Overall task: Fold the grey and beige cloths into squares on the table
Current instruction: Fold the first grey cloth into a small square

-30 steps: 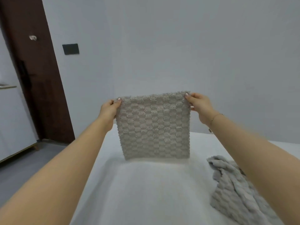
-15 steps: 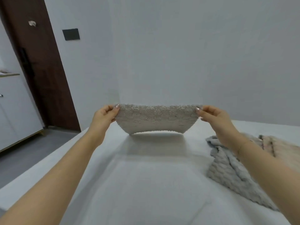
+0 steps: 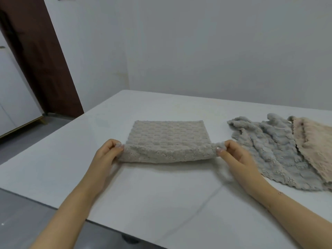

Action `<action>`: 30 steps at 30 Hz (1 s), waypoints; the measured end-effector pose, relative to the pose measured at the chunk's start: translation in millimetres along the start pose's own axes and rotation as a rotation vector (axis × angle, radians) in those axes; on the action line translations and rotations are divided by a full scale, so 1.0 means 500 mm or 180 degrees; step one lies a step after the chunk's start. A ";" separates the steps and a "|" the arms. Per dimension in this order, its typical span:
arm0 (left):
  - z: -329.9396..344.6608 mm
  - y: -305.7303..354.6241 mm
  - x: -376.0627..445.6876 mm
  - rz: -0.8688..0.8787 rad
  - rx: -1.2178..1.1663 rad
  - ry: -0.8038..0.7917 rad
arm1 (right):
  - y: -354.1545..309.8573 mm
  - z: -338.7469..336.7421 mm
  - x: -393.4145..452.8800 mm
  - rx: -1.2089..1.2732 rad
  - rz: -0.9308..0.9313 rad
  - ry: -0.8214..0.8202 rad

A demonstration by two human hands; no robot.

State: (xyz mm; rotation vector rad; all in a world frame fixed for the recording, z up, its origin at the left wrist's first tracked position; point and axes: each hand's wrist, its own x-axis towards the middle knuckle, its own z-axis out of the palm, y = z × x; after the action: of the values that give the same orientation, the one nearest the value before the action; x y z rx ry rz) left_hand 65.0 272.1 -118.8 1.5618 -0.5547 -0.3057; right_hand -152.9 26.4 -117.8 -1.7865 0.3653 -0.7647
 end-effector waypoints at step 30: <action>0.028 -0.003 0.079 -0.0332 0.1265 0.0412 | 0.007 0.009 0.133 -0.0424 0.1122 0.0022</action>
State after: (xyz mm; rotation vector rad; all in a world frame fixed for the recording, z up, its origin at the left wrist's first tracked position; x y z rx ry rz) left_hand 91.2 239.4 -115.7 1.9839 -0.4506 -0.1767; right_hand -100.0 -10.9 -100.8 -1.7772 0.7281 -0.5058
